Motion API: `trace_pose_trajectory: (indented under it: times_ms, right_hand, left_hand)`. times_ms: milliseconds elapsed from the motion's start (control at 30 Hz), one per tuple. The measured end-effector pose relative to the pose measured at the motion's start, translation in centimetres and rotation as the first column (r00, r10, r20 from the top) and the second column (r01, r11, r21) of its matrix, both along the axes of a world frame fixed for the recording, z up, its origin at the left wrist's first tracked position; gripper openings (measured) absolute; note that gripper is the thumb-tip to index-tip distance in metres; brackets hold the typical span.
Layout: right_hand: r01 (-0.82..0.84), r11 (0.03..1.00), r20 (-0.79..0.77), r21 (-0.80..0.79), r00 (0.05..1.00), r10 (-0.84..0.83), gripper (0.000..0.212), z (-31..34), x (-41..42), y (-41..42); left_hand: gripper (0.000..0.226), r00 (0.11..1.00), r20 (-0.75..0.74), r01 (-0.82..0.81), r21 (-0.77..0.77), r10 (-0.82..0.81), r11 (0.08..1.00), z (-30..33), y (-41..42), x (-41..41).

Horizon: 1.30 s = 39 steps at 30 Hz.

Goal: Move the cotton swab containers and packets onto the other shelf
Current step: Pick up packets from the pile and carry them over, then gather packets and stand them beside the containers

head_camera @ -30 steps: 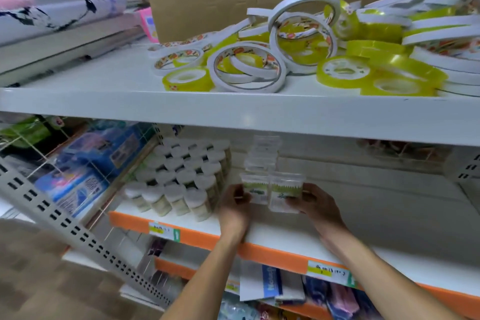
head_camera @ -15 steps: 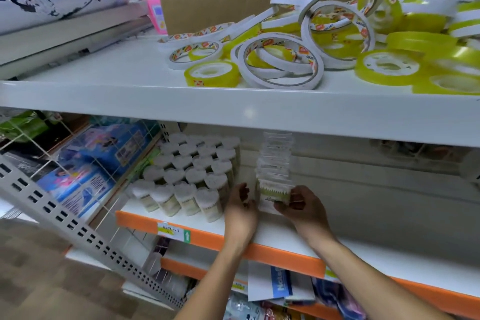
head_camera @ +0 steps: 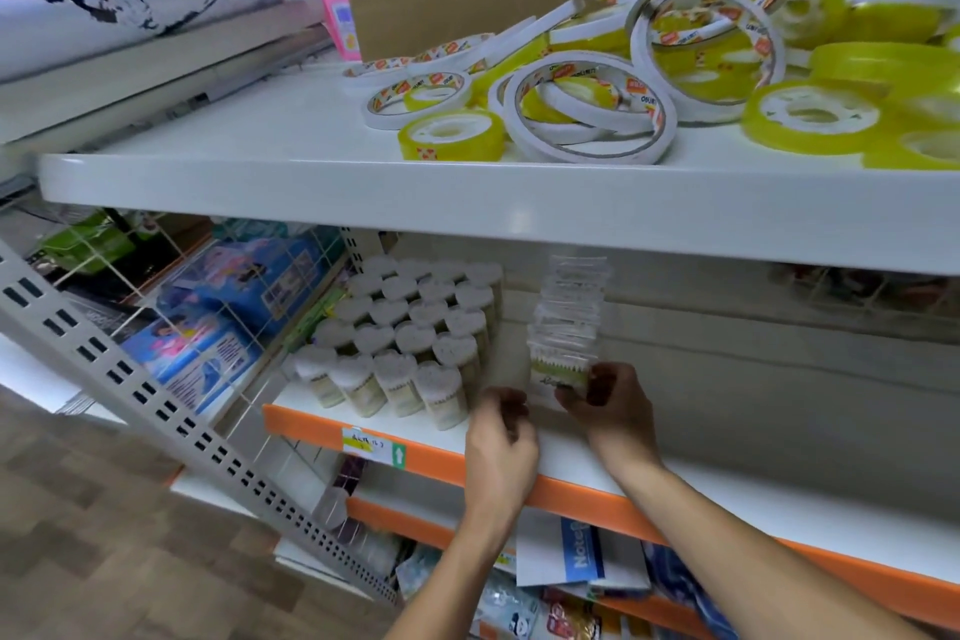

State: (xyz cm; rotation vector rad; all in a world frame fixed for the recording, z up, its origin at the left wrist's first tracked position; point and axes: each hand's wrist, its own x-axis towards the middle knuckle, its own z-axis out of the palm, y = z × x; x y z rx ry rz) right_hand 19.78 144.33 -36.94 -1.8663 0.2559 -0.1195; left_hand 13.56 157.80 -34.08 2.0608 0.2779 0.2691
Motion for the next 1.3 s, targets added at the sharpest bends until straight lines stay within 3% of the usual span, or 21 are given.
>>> trace_pose_trajectory:
  times_ms: [167, 367, 633, 800, 967, 1133, 1300]
  right_hand:
    - [0.004, 0.995, -0.087, 0.097, 0.996, 0.004, 0.062, 0.2, -0.4, -2.0]
    - [0.134, 0.990, -0.150, 0.037, 0.980, -0.127, 0.023, 0.5, -2.0, -8.6]
    - [0.240, 0.969, -0.150, 0.059, 0.962, -0.230, 0.003, 2.1, -5.9, -18.9]
    - [0.323, 0.945, -0.154, 0.051, 0.938, -0.312, 0.012, 3.2, -10.2, -26.1]
    - [0.403, 0.914, -0.220, 0.044, 0.896, -0.384, 0.009, 3.5, -15.7, -33.8]
    - [0.482, 0.874, -0.261, 0.056, 0.852, -0.454, 0.002, 3.6, -21.1, -41.0]
    - [0.580, 0.807, -0.296, 0.110, 0.794, -0.531, 0.014, 4.0, -25.7, -46.8]
  left_hand:
    - [0.020, 0.989, -0.064, 0.128, -0.033, -0.130, 0.991, 0.8, -1.5, 0.7]
    - [0.029, 0.913, -0.159, 0.367, -0.077, -0.375, 0.927, 0.3, -6.9, 2.2]
    - [0.026, 0.861, -0.089, 0.496, -0.072, -0.501, 0.865, 0.5, -17.3, 2.1]
    - [0.025, 0.795, -0.115, 0.597, -0.023, -0.596, 0.802, 0.6, -25.0, 0.2]
    - [0.021, 0.663, -0.184, 0.727, -0.072, -0.726, 0.683, 0.6, -32.9, -3.1]
    - [0.016, 0.605, -0.183, 0.766, -0.128, -0.775, 0.629, 0.9, -40.1, -6.9]
    - [0.017, 0.528, -0.148, 0.818, -0.177, -0.836, 0.547, 1.6, -47.0, -10.2]
